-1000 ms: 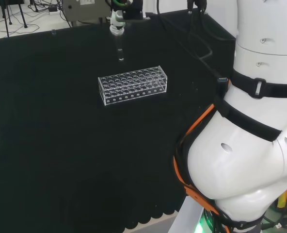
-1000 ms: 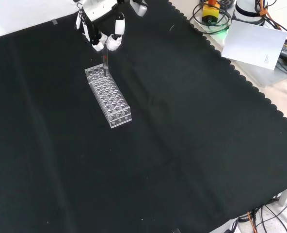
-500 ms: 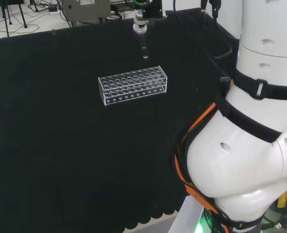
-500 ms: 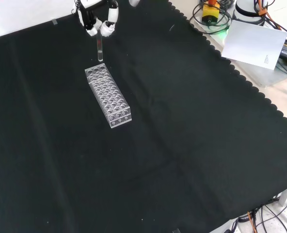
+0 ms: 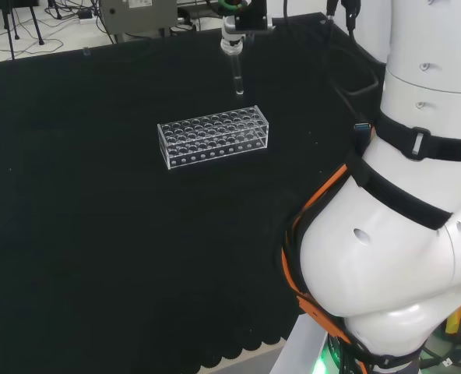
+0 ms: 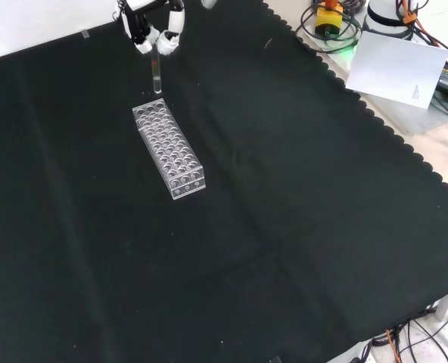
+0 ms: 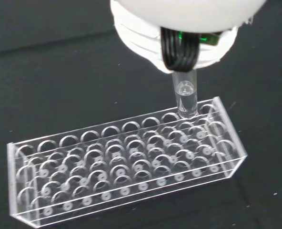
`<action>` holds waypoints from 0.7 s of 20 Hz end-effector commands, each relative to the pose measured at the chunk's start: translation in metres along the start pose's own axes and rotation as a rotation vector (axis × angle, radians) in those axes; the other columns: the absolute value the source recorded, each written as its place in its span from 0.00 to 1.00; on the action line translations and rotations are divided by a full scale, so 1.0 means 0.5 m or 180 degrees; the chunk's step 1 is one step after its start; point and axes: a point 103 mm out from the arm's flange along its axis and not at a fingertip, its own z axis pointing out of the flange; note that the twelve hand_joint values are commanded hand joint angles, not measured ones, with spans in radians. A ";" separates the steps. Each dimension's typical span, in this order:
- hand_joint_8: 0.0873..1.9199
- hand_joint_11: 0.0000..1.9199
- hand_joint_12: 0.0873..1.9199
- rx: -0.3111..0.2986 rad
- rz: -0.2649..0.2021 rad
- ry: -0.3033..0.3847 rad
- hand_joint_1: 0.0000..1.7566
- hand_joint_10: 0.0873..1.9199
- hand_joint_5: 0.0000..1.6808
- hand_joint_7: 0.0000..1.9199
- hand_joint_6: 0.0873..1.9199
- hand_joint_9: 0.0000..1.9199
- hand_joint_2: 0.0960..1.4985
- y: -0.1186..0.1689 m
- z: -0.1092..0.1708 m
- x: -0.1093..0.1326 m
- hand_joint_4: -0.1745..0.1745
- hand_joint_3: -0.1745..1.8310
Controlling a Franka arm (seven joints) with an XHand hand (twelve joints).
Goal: Shake the test tube.
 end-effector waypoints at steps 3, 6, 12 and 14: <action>0.22 0.38 0.61 0.0057 -0.0228 0.0089 0.82 0.00 0.83 0.78 0.16 0.78 0.37 -0.001 0.015 0.082 0.00 0.40; 0.22 0.38 0.61 0.0081 -0.0314 0.0116 0.82 0.00 0.83 0.78 0.16 0.78 0.37 -0.004 0.019 0.110 0.00 0.40; 0.22 0.38 0.61 0.0129 -0.0417 0.0139 0.82 0.00 0.83 0.78 0.16 0.78 0.37 -0.010 0.030 0.140 0.00 0.40; 0.22 0.38 0.61 0.0143 -0.0419 0.0138 0.82 0.00 0.83 0.78 0.16 0.78 0.37 -0.011 0.033 0.139 0.00 0.40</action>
